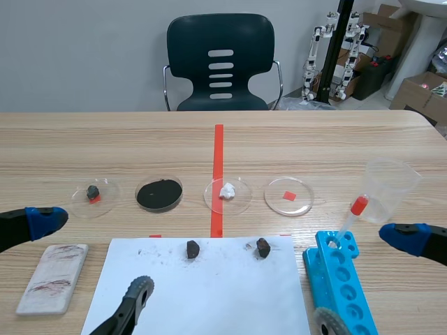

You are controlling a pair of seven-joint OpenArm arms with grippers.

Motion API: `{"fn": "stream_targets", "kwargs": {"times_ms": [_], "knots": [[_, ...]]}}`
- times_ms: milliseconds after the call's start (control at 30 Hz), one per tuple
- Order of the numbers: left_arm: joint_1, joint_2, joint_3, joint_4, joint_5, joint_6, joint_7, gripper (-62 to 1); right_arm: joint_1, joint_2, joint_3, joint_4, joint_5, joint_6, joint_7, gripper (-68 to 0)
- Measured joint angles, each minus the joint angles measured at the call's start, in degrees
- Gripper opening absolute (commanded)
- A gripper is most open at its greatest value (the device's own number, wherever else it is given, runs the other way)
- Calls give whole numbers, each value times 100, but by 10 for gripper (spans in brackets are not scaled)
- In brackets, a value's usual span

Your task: Pick up the right mineral with the left hand

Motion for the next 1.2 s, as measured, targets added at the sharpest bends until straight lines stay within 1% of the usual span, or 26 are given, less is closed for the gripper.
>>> {"fn": "stream_targets", "kwargs": {"times_ms": [733, 833, 1167, 1200], "knots": [[-31, 0, 0, 0, 0, 0, 48, 14, 0, 0, 0, 0, 0, 0, 0, -84], [-31, 0, 0, 0, 0, 0, 181, 14, 0, 0, 0, 0, 0, 0, 0, -84], [-37, 0, 0, 0, 0, -2, 195, 14, 0, 0, 0, 0, 0, 0, 0, -84], [-81, 0, 0, 0, 0, -4, 313, 14, 0, 0, 0, 0, 0, 0, 0, -84]]}}
